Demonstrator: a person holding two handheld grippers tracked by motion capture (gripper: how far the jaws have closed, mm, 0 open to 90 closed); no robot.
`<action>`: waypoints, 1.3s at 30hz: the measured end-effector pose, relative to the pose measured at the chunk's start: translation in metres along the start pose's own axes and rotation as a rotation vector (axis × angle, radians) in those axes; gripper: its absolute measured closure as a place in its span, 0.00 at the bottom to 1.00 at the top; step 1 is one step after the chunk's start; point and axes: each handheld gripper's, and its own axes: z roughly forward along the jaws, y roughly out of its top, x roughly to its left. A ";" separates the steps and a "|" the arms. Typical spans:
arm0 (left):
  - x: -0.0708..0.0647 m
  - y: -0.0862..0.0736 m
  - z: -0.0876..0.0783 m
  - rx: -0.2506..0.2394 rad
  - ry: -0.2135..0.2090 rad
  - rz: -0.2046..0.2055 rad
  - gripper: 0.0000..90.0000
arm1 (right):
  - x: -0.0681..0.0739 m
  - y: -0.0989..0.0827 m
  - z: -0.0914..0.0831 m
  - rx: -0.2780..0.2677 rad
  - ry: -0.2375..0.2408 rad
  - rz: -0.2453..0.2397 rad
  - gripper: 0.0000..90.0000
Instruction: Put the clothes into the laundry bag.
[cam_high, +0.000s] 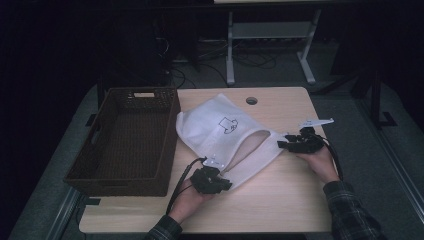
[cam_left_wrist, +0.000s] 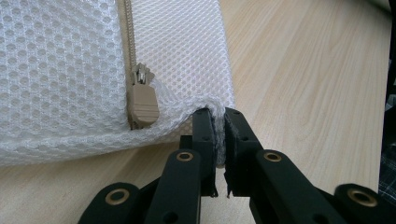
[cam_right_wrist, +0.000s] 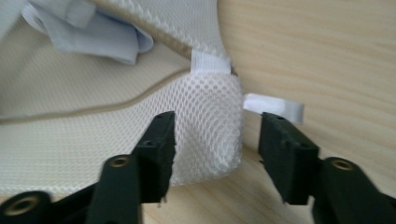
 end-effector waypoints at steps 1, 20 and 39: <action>0.000 0.000 0.000 -0.001 0.000 -0.001 0.93 | 0.001 0.000 0.002 0.008 -0.006 -0.006 0.62; 0.020 -0.004 -0.015 -0.010 0.090 -0.045 0.93 | 0.034 -0.011 -0.024 0.093 -0.033 -0.067 0.93; 0.033 -0.009 -0.024 -0.013 0.130 -0.100 0.92 | 0.076 -0.048 -0.063 0.130 0.034 -0.099 0.92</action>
